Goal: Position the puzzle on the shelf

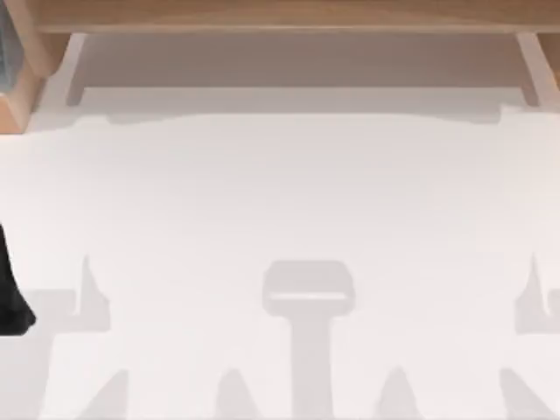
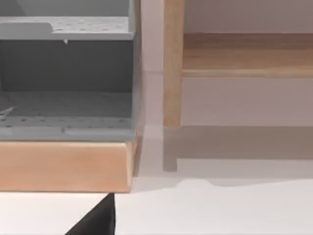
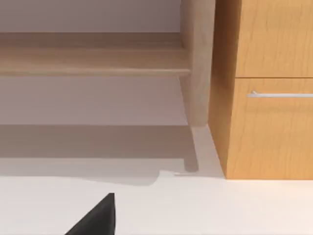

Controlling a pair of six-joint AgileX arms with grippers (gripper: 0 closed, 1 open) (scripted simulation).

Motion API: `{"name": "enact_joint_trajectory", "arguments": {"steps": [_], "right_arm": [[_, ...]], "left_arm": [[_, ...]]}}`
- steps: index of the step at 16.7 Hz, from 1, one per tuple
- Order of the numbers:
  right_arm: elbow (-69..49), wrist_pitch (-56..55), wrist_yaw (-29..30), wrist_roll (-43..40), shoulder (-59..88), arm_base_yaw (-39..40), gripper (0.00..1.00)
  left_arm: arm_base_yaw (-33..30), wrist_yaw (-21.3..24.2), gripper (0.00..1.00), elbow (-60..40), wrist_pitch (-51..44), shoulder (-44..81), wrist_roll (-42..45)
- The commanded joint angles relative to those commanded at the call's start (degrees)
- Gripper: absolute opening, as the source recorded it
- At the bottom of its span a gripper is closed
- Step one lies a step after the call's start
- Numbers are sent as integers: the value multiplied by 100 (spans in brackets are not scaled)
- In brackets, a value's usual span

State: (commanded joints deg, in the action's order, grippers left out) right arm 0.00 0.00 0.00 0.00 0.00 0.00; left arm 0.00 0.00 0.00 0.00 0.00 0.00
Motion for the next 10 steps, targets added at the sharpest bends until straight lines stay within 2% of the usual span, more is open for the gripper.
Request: {"name": "enact_joint_trajectory", "arguments": {"steps": [5,10], "right_arm": [[-236,-253,5,-329,336,-156,100],[-1275,-1380,-117,-1781,2041,-727,100]], "left_arm": [[0,0,100,0,0,0,0],[0,0,100,0,0,0,0]]}}
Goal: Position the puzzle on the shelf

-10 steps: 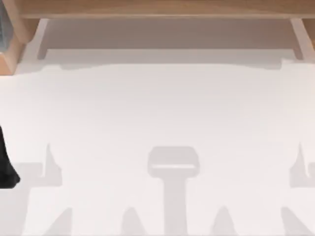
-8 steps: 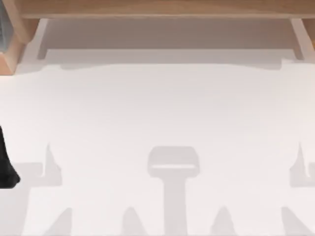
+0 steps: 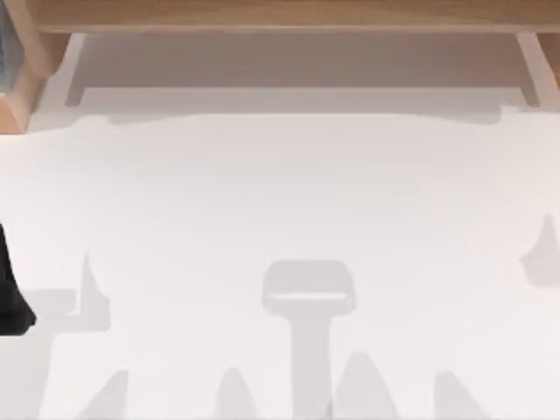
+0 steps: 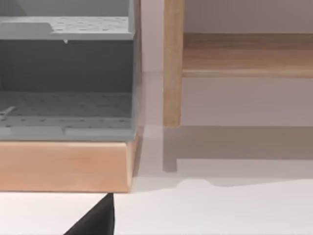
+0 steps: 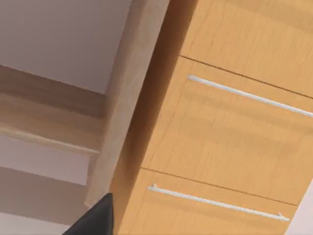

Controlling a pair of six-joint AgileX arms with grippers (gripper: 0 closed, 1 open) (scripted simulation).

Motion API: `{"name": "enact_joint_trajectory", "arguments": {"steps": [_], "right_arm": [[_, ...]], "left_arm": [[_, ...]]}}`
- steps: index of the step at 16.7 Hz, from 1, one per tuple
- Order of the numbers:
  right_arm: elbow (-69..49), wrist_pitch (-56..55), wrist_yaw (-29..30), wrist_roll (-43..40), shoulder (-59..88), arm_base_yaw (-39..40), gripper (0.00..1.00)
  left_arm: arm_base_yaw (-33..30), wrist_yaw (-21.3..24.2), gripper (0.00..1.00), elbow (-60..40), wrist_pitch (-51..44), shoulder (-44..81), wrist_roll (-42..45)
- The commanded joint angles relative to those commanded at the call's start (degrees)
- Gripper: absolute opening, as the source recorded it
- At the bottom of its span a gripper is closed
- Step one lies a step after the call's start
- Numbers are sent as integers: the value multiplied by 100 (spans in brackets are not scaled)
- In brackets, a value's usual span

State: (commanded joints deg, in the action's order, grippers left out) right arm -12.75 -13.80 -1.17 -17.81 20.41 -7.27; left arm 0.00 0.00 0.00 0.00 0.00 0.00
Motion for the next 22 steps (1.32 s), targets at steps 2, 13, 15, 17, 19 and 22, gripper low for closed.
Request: {"name": "enact_joint_trajectory", "arguments": {"steps": [2,13,15,17,19,22], "right_arm": [[-558,-612,-124,-785,1015,-266,100],[-3714,-4084,-1390,-5302,7667,-1499,100],[-4142,-4558,-1648,-5921,8770,-1640,100],[-4489,-4942,-1882,-6420,9710,-1748,100],[-4753,-5237,-2079,-6789,10428,-1828,100],[-4985,-5496,-2271,-7094,11040,-1894,100]], "left_arm": [[0,0,100,0,0,0,0],[0,0,100,0,0,0,0],[0,0,100,0,0,0,0],[0,0,100,0,0,0,0],[0,0,100,0,0,0,0],[0,0,100,0,0,0,0]]}}
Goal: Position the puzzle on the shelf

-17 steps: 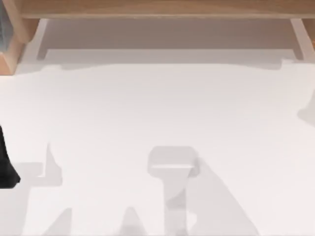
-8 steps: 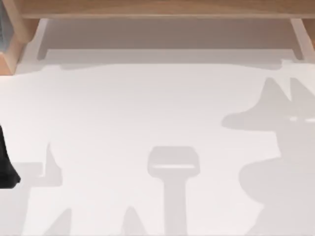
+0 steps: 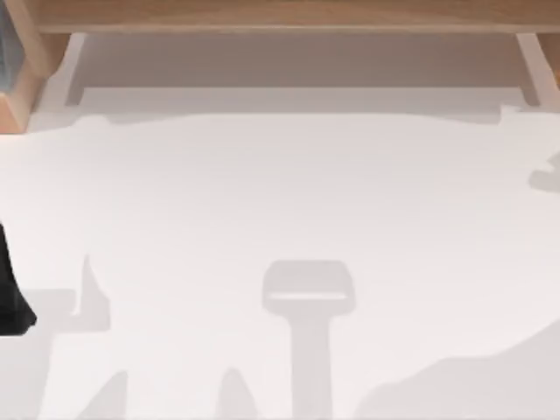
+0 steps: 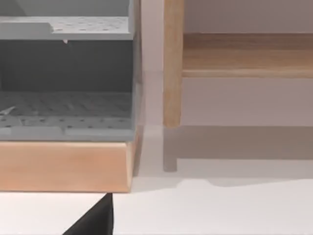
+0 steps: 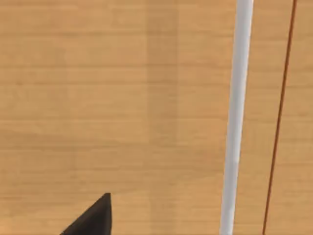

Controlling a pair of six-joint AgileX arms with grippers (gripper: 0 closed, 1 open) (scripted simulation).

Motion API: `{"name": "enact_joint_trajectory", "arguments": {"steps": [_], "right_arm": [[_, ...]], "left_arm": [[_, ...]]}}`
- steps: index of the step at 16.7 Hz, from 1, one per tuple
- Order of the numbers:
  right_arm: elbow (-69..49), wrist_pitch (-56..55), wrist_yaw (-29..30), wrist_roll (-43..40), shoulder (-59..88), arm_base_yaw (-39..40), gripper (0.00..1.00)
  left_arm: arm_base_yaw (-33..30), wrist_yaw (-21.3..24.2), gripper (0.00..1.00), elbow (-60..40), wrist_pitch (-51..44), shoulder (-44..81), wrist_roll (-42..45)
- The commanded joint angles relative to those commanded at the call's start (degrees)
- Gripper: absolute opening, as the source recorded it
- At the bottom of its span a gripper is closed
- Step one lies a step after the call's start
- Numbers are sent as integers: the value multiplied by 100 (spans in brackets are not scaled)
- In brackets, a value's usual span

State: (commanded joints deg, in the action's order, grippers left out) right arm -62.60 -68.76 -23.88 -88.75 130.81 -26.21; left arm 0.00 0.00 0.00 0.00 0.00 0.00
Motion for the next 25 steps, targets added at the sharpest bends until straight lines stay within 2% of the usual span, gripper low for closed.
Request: {"name": "enact_joint_trajectory", "arguments": {"steps": [7,17,25], "right_arm": [[-32,-23,-19,-44,101,21,100],[-696,319,105,-54,403,125,100],[-696,319,105,-54,403,125,40]], "left_arm": [[0,0,100,0,0,0,0],[0,0,100,0,0,0,0],[0,0,100,0,0,0,0]]}}
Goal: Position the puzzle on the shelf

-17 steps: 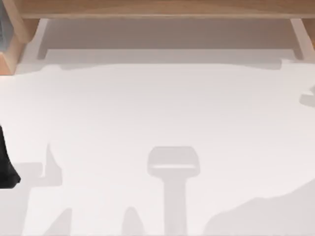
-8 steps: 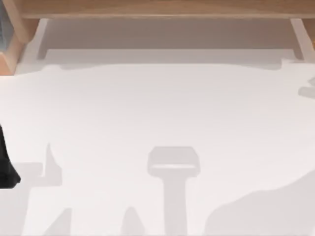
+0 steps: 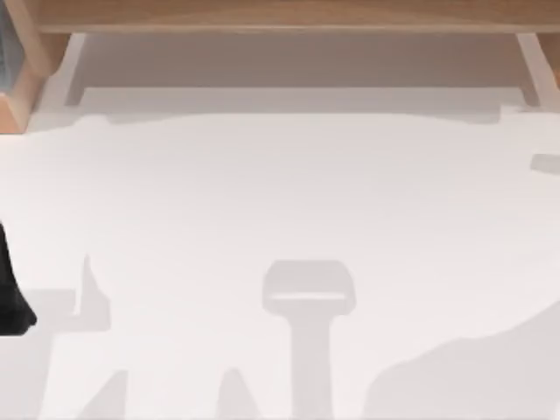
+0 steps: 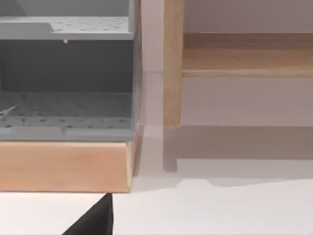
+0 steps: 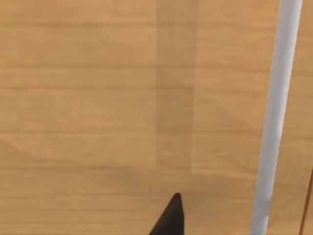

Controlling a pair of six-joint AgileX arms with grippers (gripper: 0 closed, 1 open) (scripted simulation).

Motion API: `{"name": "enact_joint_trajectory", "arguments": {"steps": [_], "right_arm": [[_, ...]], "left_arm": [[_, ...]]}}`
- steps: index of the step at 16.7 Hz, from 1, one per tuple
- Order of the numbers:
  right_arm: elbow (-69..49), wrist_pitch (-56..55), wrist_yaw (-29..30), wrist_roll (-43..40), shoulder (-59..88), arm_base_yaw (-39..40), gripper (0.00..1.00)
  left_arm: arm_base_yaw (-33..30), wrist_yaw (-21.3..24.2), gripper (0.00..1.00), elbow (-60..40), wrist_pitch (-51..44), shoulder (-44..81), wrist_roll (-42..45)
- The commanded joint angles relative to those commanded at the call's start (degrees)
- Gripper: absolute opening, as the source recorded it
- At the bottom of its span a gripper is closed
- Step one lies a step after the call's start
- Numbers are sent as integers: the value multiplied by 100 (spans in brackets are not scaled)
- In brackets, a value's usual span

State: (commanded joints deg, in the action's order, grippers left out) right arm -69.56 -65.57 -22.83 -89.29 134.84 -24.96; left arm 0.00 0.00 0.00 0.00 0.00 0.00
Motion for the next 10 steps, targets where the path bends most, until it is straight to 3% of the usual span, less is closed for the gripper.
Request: {"name": "enact_joint_trajectory", "arguments": {"steps": [5,10], "right_arm": [[0,0,0,0,0,0,2],[0,0,0,0,0,0,0]], "left_arm": [[0,0,100,0,0,0,0],[0,0,100,0,0,0,0]]}}
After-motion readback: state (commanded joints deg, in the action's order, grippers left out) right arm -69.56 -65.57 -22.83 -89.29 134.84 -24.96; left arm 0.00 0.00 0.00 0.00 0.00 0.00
